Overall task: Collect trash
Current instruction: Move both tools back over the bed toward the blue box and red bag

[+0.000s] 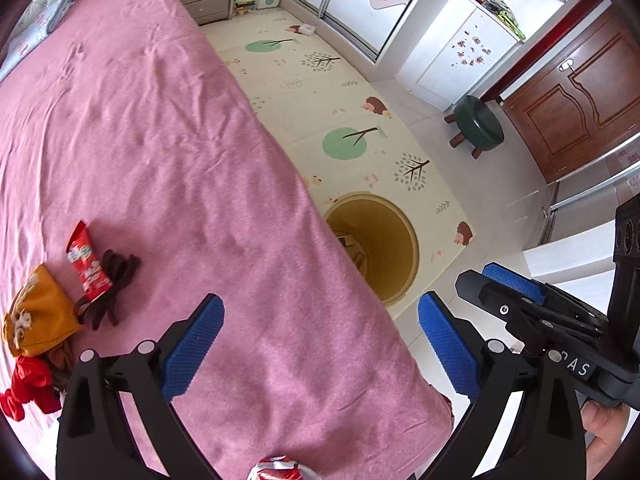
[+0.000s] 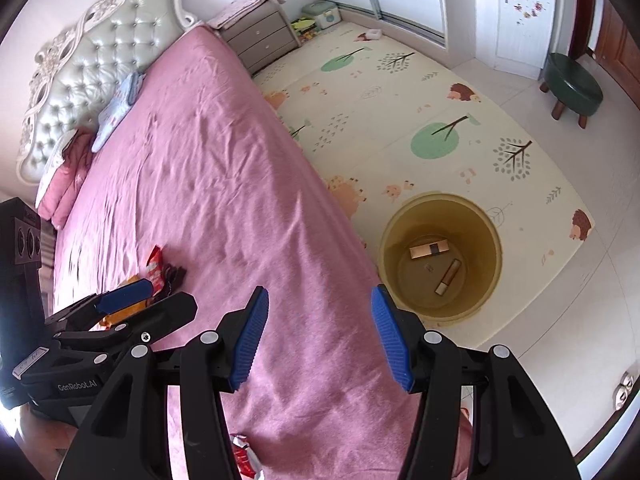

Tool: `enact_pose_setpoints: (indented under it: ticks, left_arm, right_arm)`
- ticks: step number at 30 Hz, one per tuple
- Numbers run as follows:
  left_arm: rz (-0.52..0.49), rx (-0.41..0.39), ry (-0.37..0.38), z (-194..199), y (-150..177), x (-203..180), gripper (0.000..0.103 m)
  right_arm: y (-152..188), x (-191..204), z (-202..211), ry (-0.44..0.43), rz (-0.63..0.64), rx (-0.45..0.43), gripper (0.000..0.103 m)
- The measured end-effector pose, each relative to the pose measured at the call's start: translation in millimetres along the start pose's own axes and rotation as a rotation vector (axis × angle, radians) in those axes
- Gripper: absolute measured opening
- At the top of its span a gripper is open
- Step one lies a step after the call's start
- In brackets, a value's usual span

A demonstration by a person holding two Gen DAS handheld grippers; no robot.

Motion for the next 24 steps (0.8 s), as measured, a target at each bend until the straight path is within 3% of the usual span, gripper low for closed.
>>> enact_pose_setpoints:
  ticks: [5,12,24]
  left_arm:
    - [0.077,-0.021,-0.079,37,46,55,0.097]
    - [0.272,-0.038,-0.162,78,115,144,0.097]
    - [0.689,-0.083,-0.278,108,214,271,0.097]
  right_arm:
    - [28,68,-20,-0.053,0.132,0.073,0.053]
    - [67,161,-54,-0.134,0.317,0.172,0.053]
    - [127,297,-113,-0.185,0.637,0.292,0.053]
Point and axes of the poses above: each gripper's, at about its wrist camera, not at the fingertips, and z roughly against the way its jaws point, x to its left, y to its underside, the point moved 1 cm from there along -z, roughly the way its jaws point, and after that the axes turned 1 degree about -z, right-handed, at the moved point
